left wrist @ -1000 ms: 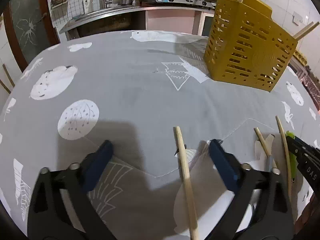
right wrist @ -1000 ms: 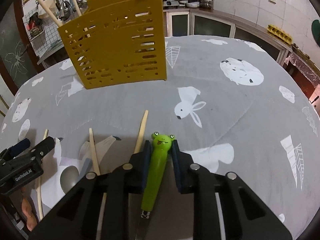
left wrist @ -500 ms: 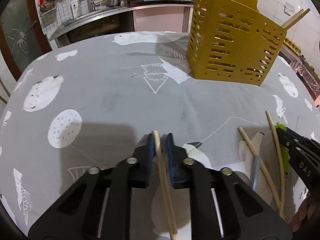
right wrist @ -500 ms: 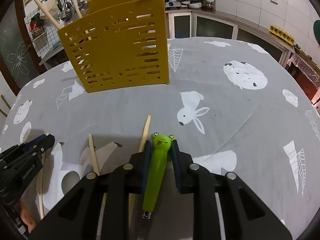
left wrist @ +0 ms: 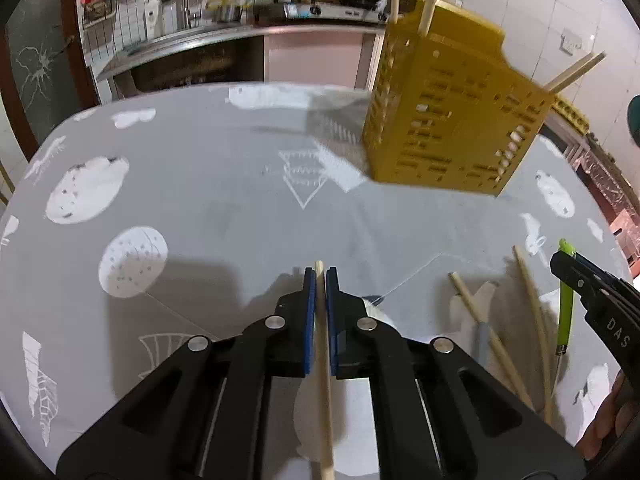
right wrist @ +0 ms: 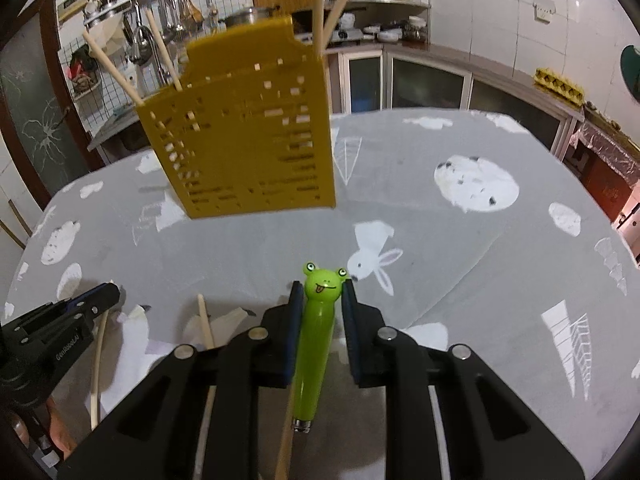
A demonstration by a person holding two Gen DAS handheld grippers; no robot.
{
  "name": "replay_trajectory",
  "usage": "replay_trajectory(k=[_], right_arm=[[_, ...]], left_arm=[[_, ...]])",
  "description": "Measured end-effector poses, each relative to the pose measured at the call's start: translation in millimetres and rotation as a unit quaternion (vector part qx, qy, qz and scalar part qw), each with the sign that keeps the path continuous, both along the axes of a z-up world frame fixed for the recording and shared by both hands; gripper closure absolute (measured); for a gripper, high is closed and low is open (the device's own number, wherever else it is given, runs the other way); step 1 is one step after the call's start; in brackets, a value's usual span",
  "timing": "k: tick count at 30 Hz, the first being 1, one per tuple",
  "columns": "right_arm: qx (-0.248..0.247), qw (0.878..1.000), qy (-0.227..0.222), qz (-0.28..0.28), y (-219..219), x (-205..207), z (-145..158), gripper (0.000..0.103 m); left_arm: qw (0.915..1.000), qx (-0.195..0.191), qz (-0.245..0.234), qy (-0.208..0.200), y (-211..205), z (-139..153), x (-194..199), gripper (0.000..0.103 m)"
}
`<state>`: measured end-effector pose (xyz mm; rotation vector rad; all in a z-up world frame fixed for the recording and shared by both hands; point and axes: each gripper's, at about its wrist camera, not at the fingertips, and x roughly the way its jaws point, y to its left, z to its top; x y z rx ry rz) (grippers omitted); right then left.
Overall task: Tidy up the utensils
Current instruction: 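Carry the frog fork and chopstick up and lower them into the yellow holder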
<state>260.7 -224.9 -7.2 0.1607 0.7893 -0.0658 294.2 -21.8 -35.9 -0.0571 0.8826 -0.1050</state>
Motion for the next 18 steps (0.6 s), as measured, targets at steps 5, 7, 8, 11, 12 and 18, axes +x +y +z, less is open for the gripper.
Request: replay_trajectory(k=[5, 7, 8, 11, 12, 18], right_arm=[[-0.008, 0.999, -0.036, -0.002, 0, -10, 20, 0.084], [-0.010, 0.999, -0.050, -0.003, -1, -14, 27, 0.084], [-0.011, 0.998, -0.057, -0.004, -2, -16, 30, 0.084], [-0.014, 0.997, -0.075, -0.006, -3, -22, 39, 0.084], [-0.014, 0.996, -0.083, -0.008, -3, -24, 42, 0.084], [-0.022, 0.992, -0.122, -0.010, -6, -35, 57, 0.084]], left_arm=[[0.9991, -0.015, -0.003, -0.039, 5, 23, -12, 0.099], [0.9982, -0.020, -0.002, -0.056, 7, 33, -18, 0.099], [0.9975, -0.022, -0.003, -0.066, 8, 40, -22, 0.099], [0.9957, -0.025, -0.002, -0.089, 9, 53, -29, 0.099], [0.9949, -0.026, -0.001, -0.098, 9, 58, -31, 0.099], [0.9875, -0.026, 0.001, -0.155, 13, 83, -49, 0.099]])
